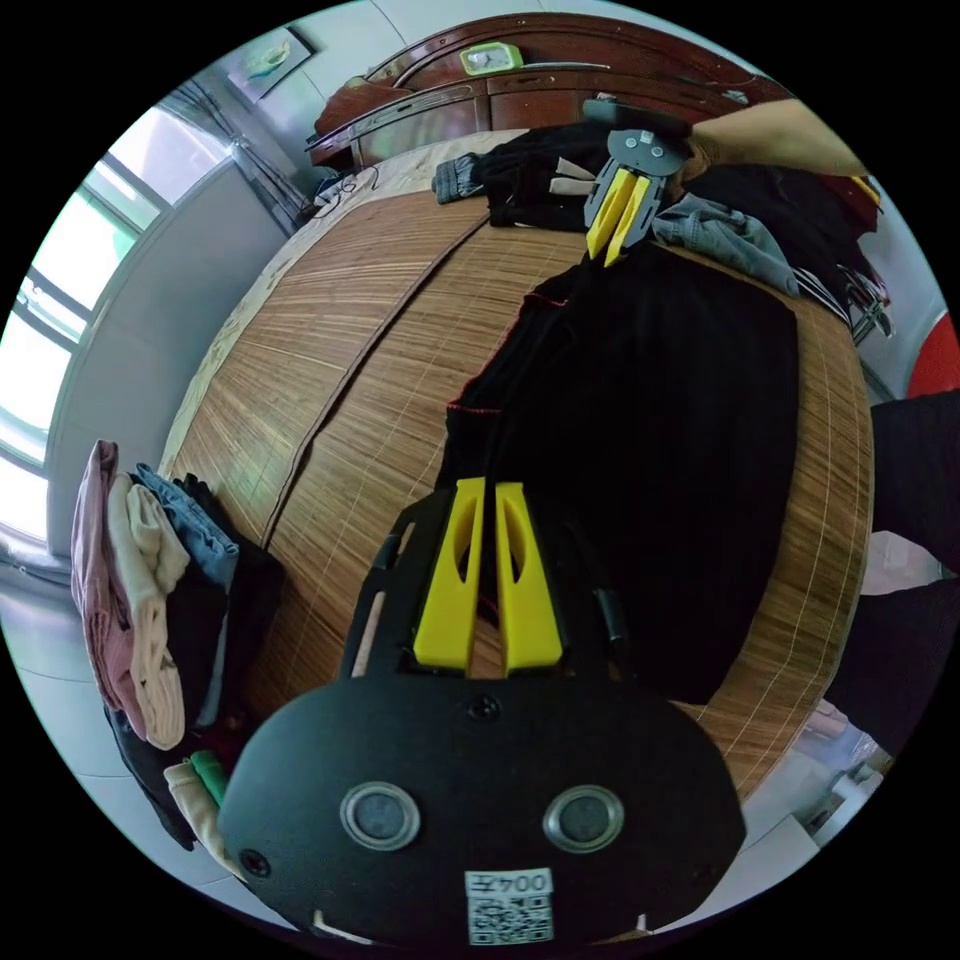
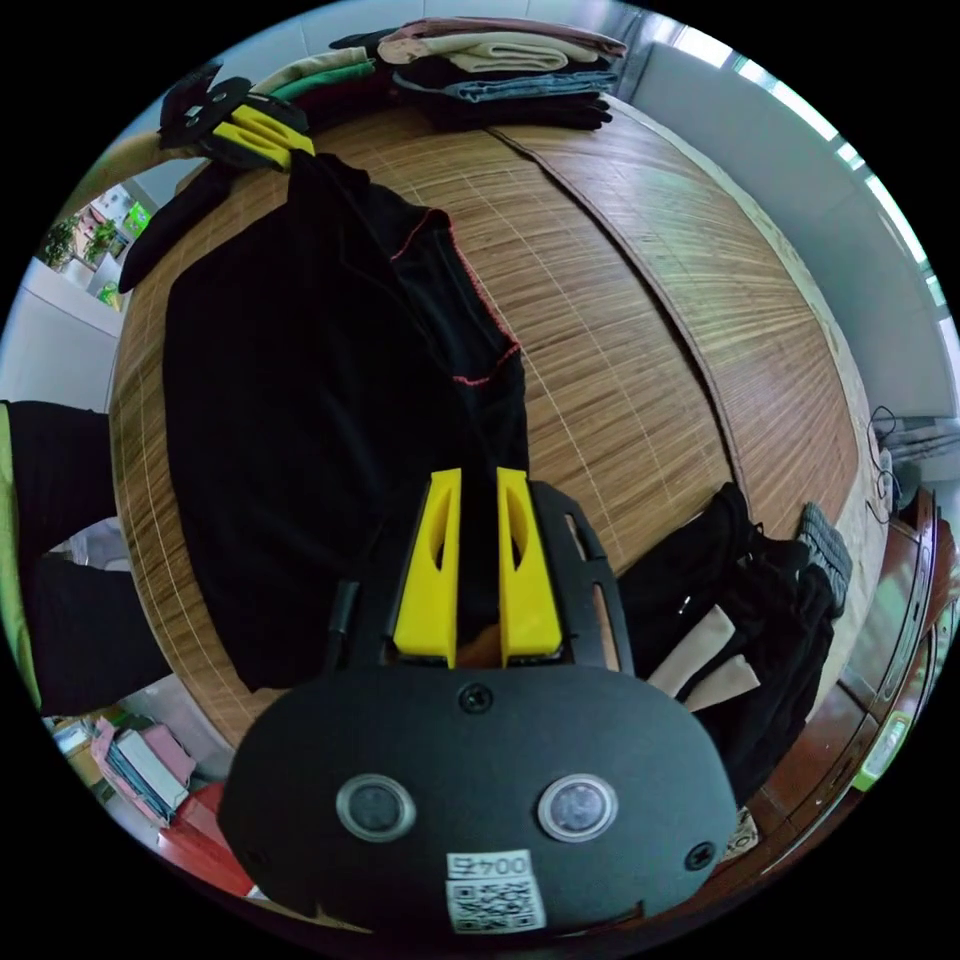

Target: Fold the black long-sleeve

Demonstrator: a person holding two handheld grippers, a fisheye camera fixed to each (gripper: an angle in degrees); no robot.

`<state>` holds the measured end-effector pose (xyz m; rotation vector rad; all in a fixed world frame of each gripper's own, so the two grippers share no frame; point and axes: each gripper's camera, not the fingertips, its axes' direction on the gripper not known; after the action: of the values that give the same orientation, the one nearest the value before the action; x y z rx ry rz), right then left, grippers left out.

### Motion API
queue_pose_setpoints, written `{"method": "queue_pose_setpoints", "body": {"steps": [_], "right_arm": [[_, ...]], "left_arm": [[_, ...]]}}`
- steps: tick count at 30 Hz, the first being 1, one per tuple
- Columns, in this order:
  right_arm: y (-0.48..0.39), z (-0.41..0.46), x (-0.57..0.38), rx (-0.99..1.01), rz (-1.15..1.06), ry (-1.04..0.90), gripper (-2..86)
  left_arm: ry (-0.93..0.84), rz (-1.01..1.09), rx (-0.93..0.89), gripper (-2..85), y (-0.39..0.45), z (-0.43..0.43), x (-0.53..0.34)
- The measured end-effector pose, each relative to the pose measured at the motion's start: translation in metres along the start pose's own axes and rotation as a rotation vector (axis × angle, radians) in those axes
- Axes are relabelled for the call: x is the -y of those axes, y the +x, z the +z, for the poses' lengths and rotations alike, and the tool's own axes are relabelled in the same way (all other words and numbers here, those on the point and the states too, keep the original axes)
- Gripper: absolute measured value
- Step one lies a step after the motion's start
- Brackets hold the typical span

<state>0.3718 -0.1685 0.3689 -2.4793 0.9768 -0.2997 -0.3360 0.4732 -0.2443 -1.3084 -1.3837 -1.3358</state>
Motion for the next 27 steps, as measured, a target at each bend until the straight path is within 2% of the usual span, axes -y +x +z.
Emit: {"method": "queue_pose_setpoints", "body": {"steps": [17,20,27], "right_arm": [[0.03,0.037,0.023,0.162,-0.173,-0.063,8.1],[0.032,0.046,0.02,0.182,-0.205,-0.118,5.3],[0.04,0.049,0.0,0.198,-0.134,-0.106,0.3]], "left_arm": [[0.049,0.151,0.25,1.0,0.063,-0.034,-0.022],[0.047,0.153,0.256,1.0,0.063,-0.038,-0.022],[0.018,0.089,0.232,0.9,0.043,-0.041,-0.023]]}}
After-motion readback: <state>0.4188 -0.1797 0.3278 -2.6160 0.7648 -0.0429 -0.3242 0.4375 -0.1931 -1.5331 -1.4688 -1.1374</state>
